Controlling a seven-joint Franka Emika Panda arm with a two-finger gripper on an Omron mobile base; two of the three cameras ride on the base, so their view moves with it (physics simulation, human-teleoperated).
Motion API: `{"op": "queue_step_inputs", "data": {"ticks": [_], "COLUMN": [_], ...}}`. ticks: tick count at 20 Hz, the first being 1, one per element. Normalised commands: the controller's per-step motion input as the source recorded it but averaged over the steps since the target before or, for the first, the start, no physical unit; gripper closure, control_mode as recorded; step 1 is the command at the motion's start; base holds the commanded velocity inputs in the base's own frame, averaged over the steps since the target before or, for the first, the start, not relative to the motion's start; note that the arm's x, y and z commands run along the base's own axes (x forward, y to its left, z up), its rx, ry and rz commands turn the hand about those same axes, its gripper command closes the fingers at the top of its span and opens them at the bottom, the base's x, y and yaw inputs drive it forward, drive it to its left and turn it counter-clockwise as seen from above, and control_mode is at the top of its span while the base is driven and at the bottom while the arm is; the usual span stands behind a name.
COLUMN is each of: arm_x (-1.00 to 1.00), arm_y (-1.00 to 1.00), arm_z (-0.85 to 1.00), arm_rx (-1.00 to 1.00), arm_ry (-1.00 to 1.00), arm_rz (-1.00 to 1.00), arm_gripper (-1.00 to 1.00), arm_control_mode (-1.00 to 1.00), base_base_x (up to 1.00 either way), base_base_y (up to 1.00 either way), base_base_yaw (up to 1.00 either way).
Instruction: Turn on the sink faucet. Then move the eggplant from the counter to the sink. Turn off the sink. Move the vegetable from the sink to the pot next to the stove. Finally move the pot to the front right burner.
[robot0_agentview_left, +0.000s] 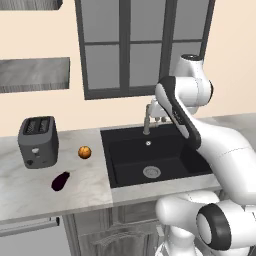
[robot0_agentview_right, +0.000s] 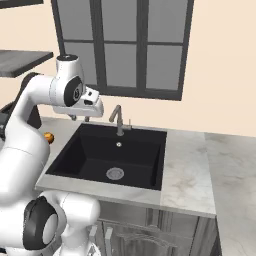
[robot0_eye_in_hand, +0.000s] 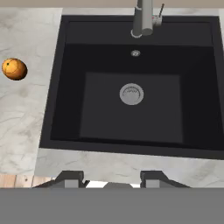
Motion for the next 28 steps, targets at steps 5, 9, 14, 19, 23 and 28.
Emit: {"op": "queue_step_inputs", "data": {"ticks": [5, 9, 14, 19, 23, 28], "arm_x": [0.02, 0.00, 0.00, 0.07, 0.06, 0.39], "arm_y": [-0.10, -0.74, -0.82, -0.77, -0.52, -0.09], "arm_z": [-0.14, -0.09, -0.07, -0.10, -0.27, -0.45], "arm_rx": [0.03, 0.11, 0.10, 0.09, 0.06, 0.04], "arm_ry": [-0.01, -0.01, 0.00, 0.00, -0.08, -0.18], "arm_rz": [0.05, 0.09, 0.04, 0.08, 0.08, 0.19], "arm_gripper": [-1.00, -1.00, -1.00, -1.00, -1.00, -1.00], "arm_control_mode": [-1.00, -1.00, -1.00, -1.00, -1.00, -1.00], "base_base_x": [0.00, 0.00, 0.00, 0.00, 0.00, 0.00], "base_base_y": [0.00, 0.00, 0.00, 0.00, 0.00, 0.00], "base_base_yaw": [0.00, 0.00, 0.00, 0.00, 0.00, 0.00]}}
